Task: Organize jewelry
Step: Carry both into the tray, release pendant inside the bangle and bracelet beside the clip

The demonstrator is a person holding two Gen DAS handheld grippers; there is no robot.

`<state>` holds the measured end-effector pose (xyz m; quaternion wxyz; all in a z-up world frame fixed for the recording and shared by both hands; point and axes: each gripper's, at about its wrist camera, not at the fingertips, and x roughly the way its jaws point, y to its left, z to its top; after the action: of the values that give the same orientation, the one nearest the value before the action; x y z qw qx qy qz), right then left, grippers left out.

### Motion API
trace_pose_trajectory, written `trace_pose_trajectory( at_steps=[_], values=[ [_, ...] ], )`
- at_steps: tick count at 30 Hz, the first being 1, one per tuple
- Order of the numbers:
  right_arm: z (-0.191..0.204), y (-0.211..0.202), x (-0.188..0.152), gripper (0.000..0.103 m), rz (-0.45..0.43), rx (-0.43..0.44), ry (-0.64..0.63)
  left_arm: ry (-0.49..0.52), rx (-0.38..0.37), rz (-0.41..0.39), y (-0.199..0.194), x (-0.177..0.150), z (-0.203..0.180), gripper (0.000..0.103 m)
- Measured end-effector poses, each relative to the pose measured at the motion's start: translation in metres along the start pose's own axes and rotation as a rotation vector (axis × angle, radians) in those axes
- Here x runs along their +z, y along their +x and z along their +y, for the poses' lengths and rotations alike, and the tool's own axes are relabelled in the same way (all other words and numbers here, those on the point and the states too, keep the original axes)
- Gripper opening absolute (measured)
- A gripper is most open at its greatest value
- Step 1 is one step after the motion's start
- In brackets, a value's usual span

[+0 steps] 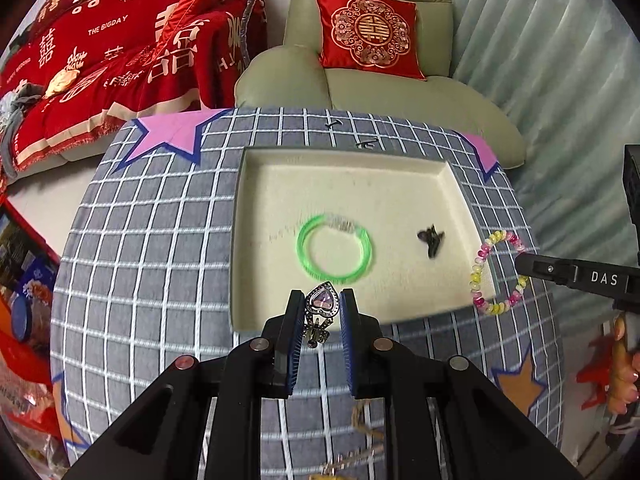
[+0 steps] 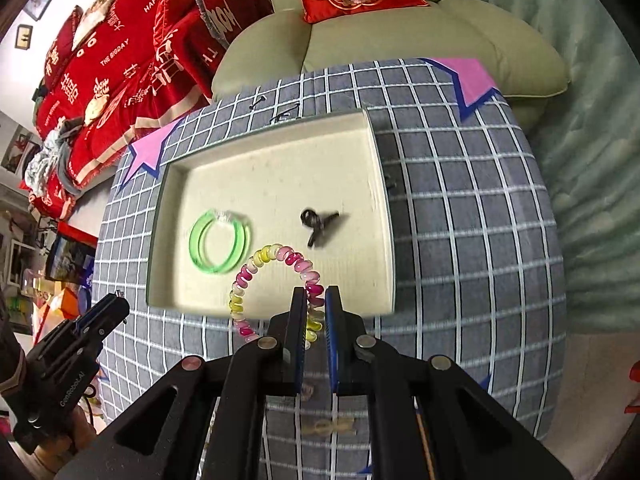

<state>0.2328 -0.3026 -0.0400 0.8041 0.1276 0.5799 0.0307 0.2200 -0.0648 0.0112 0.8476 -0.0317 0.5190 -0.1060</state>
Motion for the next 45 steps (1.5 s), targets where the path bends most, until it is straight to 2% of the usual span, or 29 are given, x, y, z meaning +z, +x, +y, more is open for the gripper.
trace_pose_trajectory(
  at_steps=[9,20,37,38,40,42,45],
  values=[
    [-0.006,0.031,0.029,0.010,0.017,0.004,0.003,-0.006,0.042,0.036,0.045,0.026,-0.004,0.027],
    [-0.017,0.071,0.052,0.010,0.063,-0.017,0.010,0.019,0.104,0.088,0.090,0.039,-0.007,0.027],
    [-0.020,0.096,0.049,0.010,0.117,-0.020,0.019,0.109,0.202,0.116,0.108,0.035,-0.018,0.028],
    [-0.020,0.096,0.050,0.012,0.117,-0.023,0.018,0.113,0.205,0.118,0.108,0.035,-0.019,0.028],
    [-0.019,0.096,0.050,0.025,0.119,-0.022,0.021,0.116,0.206,0.122,0.107,0.034,-0.019,0.028],
    [-0.018,0.094,0.050,0.058,0.105,-0.014,0.027,0.113,0.203,0.125,0.107,0.034,-0.019,0.028],
    [-0.019,0.086,0.050,0.059,0.085,0.014,0.039,0.099,0.187,0.124,0.104,0.036,-0.017,0.028]
  ],
)
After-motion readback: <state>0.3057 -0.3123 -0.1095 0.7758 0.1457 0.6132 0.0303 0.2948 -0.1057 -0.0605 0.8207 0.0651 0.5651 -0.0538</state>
